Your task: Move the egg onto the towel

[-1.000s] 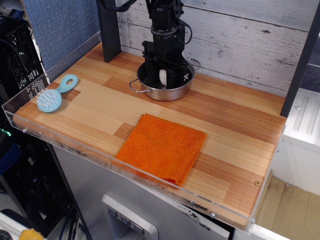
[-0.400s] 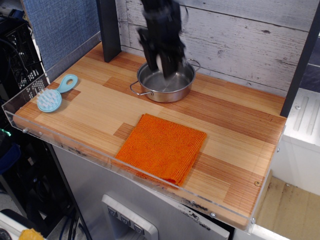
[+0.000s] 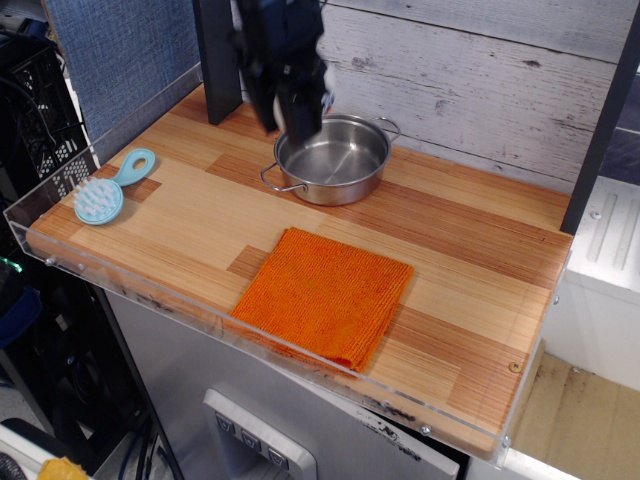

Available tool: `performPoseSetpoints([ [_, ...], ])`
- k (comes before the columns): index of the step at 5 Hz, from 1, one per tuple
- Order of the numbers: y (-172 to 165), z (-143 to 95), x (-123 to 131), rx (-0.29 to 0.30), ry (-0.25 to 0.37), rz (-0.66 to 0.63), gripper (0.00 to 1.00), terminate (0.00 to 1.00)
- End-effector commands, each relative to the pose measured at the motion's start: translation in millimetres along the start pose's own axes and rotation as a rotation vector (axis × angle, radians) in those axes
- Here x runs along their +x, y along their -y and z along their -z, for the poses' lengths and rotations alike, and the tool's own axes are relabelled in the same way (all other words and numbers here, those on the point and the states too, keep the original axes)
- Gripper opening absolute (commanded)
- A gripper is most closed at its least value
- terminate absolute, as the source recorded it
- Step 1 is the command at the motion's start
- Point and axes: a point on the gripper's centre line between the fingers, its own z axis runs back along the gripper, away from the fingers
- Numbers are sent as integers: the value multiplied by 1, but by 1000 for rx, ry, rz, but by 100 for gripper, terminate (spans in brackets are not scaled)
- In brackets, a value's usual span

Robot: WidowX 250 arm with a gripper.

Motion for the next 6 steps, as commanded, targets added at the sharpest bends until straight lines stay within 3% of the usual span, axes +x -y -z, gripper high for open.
performPoseSetpoints([
  [1, 27, 12, -43, 74, 19, -22, 0, 0],
  [5, 71, 16, -60, 150, 68, 35, 0, 0],
  [6, 73, 16, -59, 182, 55, 45, 100, 0],
])
